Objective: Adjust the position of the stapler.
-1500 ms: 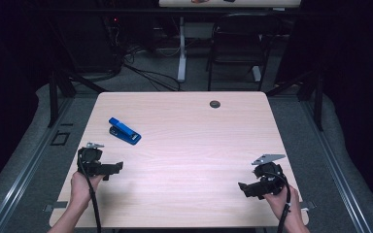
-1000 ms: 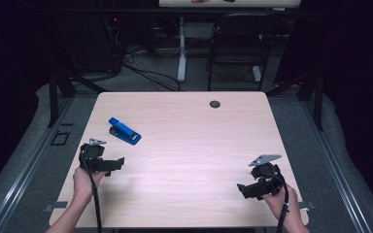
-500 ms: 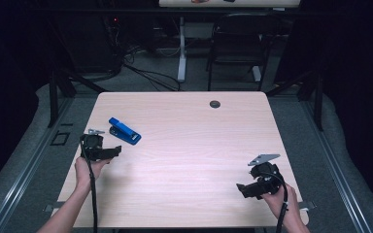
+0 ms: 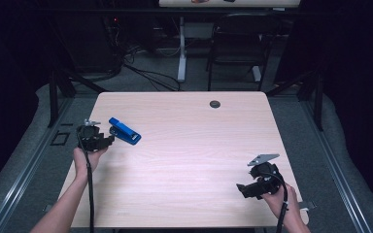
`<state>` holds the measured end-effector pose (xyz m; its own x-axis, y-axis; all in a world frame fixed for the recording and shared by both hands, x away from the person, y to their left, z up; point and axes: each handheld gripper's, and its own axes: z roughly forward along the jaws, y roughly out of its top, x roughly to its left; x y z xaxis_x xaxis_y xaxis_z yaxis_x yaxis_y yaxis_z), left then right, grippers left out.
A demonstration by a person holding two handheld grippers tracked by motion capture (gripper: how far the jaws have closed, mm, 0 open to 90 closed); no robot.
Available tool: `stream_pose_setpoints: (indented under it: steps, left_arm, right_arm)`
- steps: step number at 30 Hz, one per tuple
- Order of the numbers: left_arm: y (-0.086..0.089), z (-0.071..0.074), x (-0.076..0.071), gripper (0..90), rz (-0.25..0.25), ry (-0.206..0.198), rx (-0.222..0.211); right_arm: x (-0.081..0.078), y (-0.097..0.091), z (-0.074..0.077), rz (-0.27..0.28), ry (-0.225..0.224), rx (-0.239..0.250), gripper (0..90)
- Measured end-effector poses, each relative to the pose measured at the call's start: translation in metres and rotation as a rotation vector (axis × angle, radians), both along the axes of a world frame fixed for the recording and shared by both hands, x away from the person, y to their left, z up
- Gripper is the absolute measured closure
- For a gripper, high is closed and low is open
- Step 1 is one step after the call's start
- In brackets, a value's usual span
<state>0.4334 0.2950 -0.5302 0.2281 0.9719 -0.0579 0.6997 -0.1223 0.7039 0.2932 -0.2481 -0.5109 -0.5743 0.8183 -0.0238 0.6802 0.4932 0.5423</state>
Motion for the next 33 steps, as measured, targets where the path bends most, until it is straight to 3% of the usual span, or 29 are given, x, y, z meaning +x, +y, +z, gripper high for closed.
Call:
stream_pose_setpoints:
  steps: [2,8,13,14,15,17,19,21,22,29,30,31,32,33]
  left_arm:
    - [0.009,-0.002,0.009,67.3,-0.010,-0.003,0.007]
    - [0.024,-0.008,0.031,80.3,-0.021,0.005,0.011]
    - [0.031,-0.012,0.046,83.4,-0.045,0.012,0.016]
    - [0.031,-0.014,0.050,84.1,-0.066,-0.009,0.083]
    - [0.030,-0.014,0.053,84.1,-0.097,0.005,0.111]
    - [0.031,-0.015,0.059,83.9,-0.120,0.011,0.129]
    - [0.032,-0.013,0.064,85.5,-0.123,0.001,0.110]
    - [0.029,-0.012,0.067,87.5,-0.144,-0.002,0.173]
    - [0.029,-0.013,0.070,87.9,-0.149,0.019,0.183]
    - [0.036,-0.006,0.088,89.8,-0.126,0.008,0.155]
    - [0.036,-0.006,0.090,89.9,-0.139,0.004,0.182]
    - [0.036,-0.006,0.090,89.9,-0.139,0.004,0.182]
    - [0.036,-0.007,0.097,89.9,-0.151,0.044,0.170]
    - [0.037,-0.006,0.099,89.9,-0.155,0.047,0.156]
  right_arm:
    - [0.000,0.001,0.000,0.008,-0.003,-0.009,8.0]
    - [0.000,0.002,0.000,0.015,-0.007,-0.017,8.2]
    - [-0.001,0.003,0.000,0.015,-0.005,-0.013,8.2]
    - [-0.001,0.004,0.001,0.018,-0.010,-0.017,8.1]
    - [-0.001,0.004,0.002,0.025,-0.008,-0.025,7.8]
    - [-0.002,0.005,0.003,0.033,-0.018,-0.001,7.4]
    - [-0.003,0.005,0.004,0.038,-0.020,-0.014,7.3]
    - [-0.003,0.006,0.004,0.038,-0.021,-0.012,7.2]
    - [-0.003,0.006,0.004,0.038,-0.018,-0.014,7.2]
    - [-0.003,0.006,0.004,0.029,-0.019,-0.018,7.2]
    - [-0.003,0.006,0.004,0.028,-0.020,-0.013,7.2]
    - [-0.003,0.006,0.004,0.028,-0.020,-0.013,7.2]
    - [-0.002,0.006,0.004,0.031,-0.012,-0.021,7.2]
    - [-0.002,0.006,0.003,0.031,-0.016,-0.020,7.1]
